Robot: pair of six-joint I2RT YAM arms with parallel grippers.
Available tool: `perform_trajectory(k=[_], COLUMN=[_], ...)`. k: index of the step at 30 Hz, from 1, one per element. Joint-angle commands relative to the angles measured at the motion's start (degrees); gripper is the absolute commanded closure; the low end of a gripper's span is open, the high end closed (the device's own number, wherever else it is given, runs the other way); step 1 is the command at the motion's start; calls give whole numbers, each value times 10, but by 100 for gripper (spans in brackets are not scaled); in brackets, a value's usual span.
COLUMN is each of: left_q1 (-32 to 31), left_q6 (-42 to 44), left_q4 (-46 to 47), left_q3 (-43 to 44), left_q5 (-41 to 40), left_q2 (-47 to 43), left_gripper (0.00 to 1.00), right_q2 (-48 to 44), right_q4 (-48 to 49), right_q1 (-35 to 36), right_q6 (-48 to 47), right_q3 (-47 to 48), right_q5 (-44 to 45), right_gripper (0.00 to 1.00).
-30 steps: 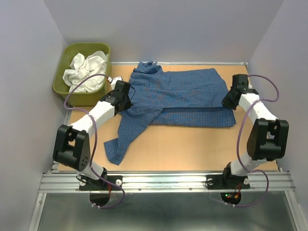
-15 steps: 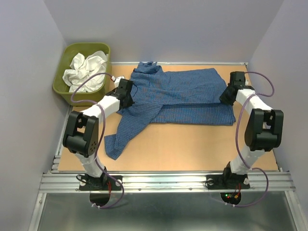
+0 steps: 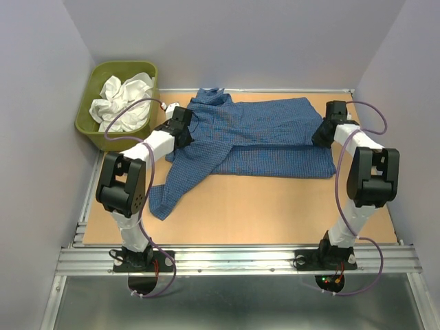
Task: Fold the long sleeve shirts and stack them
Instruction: Fold the shirt
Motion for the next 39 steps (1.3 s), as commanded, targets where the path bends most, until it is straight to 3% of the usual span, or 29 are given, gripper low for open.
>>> perform_trajectory(k=[1,3,6,9,10,12,13,16,20,27,34,39], left_q1=[12,12,16,18,18,18,18,18,-2,-122,-213,-245], left_q6=[2,1,2,6,8,12,13,12,20,10,2,10], left_q4=[-4,-4,-5,-13,-17,-21,-27,-33,-33,-14,44,61], left_q3=[28,29,37,59,64,81,86,90,64,-14,-24,-1], left_q5=[-41,-44,-45,-50,-52,-52,-49,-32,6,50,82,98], left_q2=[2,5,14,16,12,5,-4,-40,-96,-143,-86,-8], left_gripper=[99,99,89,73,58,44,26,12,11,17,37,46], right_q2=[14,17,20,11,-1,-21,-42,-73,-135,-192,-160,-157], right_q4=[34,34,34,34,34,34,35,36,78,326,496,523], right_q1=[-4,-4,-4,-4,-4,-4,-2,16,83,208,243,242], right_q6=[-11,-9,-12,-19,-20,-18,-16,-4,38,151,220,228], right_q3=[50,51,58,67,69,67,64,36,-54,-236,-327,-377], right_q5=[10,11,10,1,-4,-27,-40,-114,-219,-247,-243,-191], right_gripper=[88,87,75,48,35,27,21,15,14,14,15,16])
